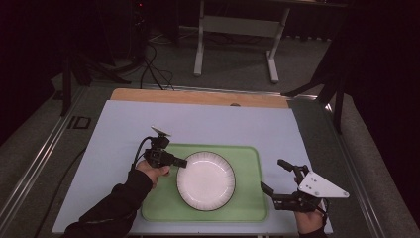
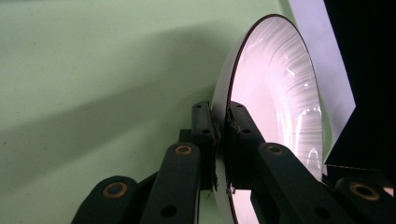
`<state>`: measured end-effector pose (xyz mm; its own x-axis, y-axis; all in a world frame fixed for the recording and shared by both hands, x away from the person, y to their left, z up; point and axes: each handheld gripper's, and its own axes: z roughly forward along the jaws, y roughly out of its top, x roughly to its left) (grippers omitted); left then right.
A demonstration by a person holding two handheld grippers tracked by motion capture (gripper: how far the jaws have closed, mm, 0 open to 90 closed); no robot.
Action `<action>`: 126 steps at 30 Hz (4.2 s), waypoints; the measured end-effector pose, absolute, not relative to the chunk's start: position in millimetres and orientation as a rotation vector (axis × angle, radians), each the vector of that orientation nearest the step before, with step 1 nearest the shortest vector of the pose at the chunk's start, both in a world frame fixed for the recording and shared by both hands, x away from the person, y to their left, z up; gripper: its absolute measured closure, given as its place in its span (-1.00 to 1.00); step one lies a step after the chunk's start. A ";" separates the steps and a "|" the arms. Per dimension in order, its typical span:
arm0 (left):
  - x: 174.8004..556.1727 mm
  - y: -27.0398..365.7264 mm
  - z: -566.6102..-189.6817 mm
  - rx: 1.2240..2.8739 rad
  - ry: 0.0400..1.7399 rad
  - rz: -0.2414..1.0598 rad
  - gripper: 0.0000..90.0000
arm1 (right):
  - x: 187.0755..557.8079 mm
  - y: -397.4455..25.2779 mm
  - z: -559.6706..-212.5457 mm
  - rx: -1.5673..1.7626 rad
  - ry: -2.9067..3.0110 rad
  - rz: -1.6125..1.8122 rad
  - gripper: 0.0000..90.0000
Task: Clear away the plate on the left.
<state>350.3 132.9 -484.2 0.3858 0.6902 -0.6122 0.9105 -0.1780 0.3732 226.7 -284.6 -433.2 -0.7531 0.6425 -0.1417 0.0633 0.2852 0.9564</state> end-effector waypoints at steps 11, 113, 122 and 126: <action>358.0 134.4 -497.8 1.943 1.400 -0.416 0.87 | 227.0 -283.9 -433.8 0.627 2.054 1.485 -0.70; 242.6 180.0 -417.5 1.975 0.711 0.129 -0.99 | 227.2 -281.3 -437.5 0.646 2.105 1.458 -0.71; 235.3 177.7 -438.8 1.976 0.720 0.137 -0.99 | 227.7 -280.1 -438.8 0.646 2.112 1.454 -0.71; 233.4 175.4 -447.9 1.968 0.701 0.168 -0.99 | 228.0 -280.6 -439.0 0.645 2.112 1.455 -0.71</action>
